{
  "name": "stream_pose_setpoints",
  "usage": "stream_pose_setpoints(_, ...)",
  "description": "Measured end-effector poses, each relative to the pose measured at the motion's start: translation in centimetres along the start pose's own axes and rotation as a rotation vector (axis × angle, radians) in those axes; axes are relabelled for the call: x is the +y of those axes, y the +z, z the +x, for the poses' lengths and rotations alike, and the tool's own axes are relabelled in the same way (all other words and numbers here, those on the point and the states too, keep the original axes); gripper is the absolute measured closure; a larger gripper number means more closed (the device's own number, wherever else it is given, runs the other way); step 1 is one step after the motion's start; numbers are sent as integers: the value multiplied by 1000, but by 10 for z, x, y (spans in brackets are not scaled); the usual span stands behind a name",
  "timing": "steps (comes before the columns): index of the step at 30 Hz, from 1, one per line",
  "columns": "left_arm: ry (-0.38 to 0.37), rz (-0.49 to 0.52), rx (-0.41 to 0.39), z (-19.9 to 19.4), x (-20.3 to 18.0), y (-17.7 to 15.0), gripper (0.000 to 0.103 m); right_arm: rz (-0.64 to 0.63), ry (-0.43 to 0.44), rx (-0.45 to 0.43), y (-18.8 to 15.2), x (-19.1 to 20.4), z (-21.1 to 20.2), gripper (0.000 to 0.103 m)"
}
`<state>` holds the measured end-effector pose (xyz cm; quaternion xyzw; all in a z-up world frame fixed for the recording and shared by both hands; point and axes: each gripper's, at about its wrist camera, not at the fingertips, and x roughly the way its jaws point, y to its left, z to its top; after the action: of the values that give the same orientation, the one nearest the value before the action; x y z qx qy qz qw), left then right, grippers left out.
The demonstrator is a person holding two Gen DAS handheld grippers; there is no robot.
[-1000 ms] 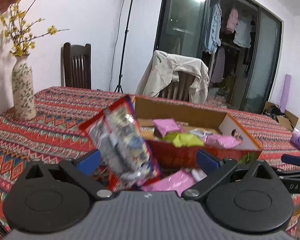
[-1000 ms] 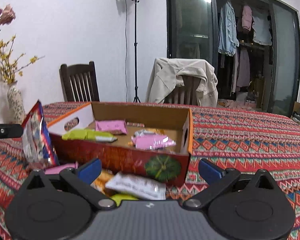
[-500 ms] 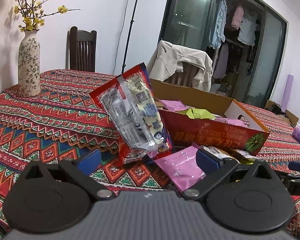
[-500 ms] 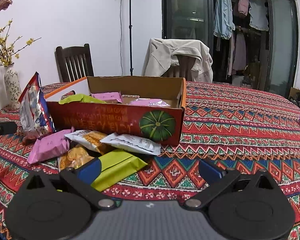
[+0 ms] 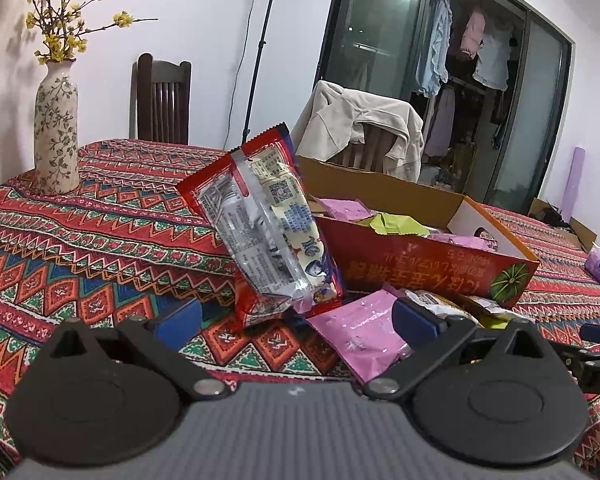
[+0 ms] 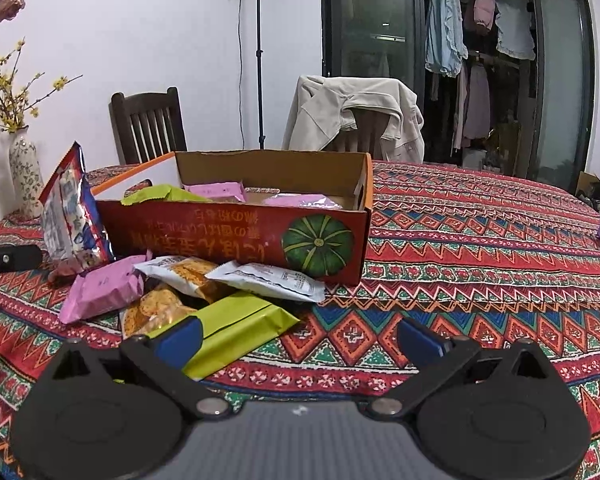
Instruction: Organize snacks
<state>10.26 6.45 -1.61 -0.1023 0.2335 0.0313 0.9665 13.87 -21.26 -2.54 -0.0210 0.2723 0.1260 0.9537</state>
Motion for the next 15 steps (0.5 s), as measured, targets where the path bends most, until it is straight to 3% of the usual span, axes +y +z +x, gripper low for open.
stream_pose_setpoints(15,0,-40,8,1,7,1,0,-35,-15,24,9,15,7,0)
